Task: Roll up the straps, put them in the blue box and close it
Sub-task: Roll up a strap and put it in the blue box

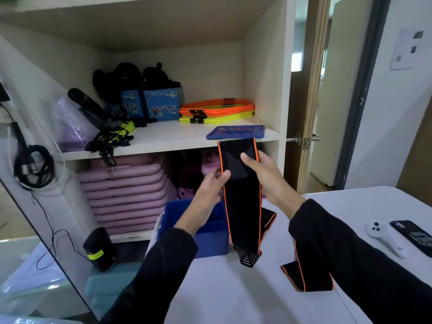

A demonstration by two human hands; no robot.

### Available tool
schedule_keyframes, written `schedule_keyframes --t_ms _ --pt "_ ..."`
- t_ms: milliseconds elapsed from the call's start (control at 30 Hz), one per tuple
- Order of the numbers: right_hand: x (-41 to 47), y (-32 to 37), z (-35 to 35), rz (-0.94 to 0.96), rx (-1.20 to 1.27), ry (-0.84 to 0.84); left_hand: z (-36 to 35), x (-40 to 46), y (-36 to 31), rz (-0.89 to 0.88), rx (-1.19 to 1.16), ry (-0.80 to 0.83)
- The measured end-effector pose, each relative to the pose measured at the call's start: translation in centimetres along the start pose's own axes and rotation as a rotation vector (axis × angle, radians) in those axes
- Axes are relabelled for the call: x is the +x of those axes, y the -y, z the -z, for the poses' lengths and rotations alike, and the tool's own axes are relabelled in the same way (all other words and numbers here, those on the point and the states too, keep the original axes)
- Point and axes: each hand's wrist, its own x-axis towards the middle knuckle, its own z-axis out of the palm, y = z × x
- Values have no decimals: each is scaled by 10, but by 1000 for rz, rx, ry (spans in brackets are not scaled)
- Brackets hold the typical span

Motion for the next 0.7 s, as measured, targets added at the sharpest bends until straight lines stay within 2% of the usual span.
schedule_keyframes --t_ms 100,333,500,700 --pt "-3 -7 -9 -5 -37 57 0 8 -20 -94 35 -41" --pt "-9 -11 -15 27 -175 126 -11 -2 -18 -95 33 -180" --pt "-12 -10 -8 31 -279 163 -10 -5 -16 -111 25 -181" --pt "-14 0 5 124 -380 250 -1 -6 -19 -155 92 -138"
